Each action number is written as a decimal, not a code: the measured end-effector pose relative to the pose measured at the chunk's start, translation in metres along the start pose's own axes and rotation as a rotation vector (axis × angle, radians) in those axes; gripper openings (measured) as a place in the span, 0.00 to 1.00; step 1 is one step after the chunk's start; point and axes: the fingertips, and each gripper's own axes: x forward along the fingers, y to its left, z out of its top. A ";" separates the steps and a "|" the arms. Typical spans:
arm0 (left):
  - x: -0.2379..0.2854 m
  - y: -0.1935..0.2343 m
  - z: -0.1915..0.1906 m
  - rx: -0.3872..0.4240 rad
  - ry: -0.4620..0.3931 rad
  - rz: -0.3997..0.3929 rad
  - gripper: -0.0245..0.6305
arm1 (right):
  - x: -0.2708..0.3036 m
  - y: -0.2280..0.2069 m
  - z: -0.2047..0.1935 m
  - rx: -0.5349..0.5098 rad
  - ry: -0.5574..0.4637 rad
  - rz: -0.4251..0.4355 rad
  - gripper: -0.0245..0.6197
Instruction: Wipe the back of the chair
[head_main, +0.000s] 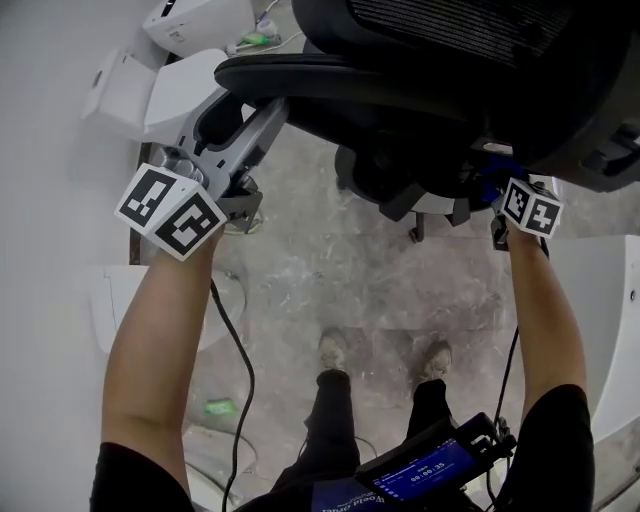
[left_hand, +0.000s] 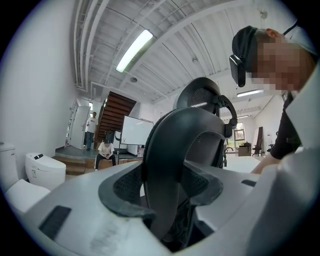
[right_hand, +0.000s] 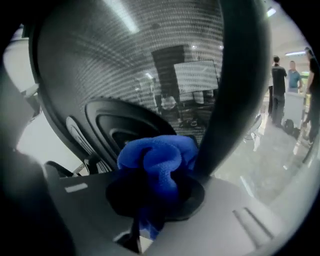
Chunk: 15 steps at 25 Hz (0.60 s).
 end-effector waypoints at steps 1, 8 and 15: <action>0.000 0.001 0.001 -0.001 -0.009 0.000 0.39 | 0.008 -0.002 -0.005 0.000 0.014 -0.004 0.13; -0.001 0.001 0.002 -0.007 -0.042 -0.008 0.39 | 0.047 -0.013 -0.042 0.001 0.133 -0.011 0.13; -0.001 0.003 -0.001 -0.028 -0.035 0.002 0.39 | -0.011 -0.015 -0.053 0.193 0.039 0.008 0.13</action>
